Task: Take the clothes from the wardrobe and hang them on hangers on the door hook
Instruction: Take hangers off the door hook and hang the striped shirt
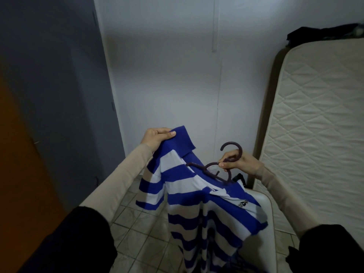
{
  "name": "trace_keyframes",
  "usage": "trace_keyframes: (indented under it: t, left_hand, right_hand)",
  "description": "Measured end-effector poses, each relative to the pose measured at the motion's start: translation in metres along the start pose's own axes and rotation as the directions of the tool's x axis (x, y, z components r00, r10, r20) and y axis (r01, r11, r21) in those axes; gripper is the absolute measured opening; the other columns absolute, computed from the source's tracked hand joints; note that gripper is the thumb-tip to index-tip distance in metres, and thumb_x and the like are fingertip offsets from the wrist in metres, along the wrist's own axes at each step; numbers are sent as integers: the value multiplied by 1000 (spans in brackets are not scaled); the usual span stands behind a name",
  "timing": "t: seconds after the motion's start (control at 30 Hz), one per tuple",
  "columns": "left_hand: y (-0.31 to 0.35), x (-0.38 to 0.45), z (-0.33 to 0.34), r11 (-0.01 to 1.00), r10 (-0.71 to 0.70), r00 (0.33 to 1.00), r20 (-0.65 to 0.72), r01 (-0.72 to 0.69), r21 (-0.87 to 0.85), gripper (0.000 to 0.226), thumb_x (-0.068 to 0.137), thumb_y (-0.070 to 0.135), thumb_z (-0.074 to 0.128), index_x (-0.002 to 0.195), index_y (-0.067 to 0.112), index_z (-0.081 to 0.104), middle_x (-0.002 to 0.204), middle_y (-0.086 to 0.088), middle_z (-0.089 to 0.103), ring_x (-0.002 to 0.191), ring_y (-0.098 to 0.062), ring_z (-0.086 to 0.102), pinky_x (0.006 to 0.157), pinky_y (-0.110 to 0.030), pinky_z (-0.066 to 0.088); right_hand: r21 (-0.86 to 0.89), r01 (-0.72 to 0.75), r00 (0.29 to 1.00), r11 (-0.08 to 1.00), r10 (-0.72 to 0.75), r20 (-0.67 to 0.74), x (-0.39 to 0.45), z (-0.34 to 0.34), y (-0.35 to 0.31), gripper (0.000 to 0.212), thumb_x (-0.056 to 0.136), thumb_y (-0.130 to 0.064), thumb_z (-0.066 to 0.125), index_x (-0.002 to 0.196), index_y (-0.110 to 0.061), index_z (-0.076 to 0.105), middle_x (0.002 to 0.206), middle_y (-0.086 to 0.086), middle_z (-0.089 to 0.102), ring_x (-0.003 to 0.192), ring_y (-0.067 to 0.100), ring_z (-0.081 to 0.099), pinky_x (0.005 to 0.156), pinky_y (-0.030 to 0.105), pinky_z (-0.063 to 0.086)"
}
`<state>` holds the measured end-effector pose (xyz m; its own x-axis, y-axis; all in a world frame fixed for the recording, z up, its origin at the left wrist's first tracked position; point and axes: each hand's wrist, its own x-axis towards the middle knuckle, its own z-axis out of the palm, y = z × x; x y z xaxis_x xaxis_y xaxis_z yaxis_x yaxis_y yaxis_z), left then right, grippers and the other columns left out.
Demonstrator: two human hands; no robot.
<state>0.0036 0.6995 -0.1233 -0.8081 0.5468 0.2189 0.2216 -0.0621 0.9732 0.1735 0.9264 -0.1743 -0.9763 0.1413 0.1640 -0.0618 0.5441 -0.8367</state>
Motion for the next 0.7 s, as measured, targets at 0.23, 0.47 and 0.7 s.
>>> trace_keyframes:
  t: [0.23, 0.47, 0.7]
  left_hand:
    - [-7, -10, 37, 991, 19, 980, 198, -44, 125, 7, 80, 6, 68, 86, 8, 69, 61, 10, 70, 61, -4, 65, 64, -11, 51]
    - [-32, -17, 47, 936, -15, 969, 248, -74, 345, 11, 78, 17, 72, 85, 9, 68, 83, -9, 70, 76, -20, 64, 81, -35, 53]
    - [-39, -25, 60, 888, -13, 972, 235, -96, 449, 14, 77, 19, 72, 75, 9, 63, 77, -6, 65, 71, -17, 59, 72, -26, 50]
  right_hand:
    - [3, 62, 996, 998, -61, -71, 5, 10, -6, 7, 77, -5, 70, 83, -9, 71, 81, 6, 69, 77, 13, 63, 75, 22, 52]
    - [14, 115, 967, 993, -109, -231, -4, 4, -1, 12, 75, -6, 73, 74, -18, 70, 79, 5, 69, 77, 18, 63, 79, 30, 52]
    - [-22, 88, 966, 996, -91, -241, -10, 5, -1, 9, 75, -10, 74, 78, -18, 71, 85, 13, 71, 80, 23, 64, 82, 37, 52]
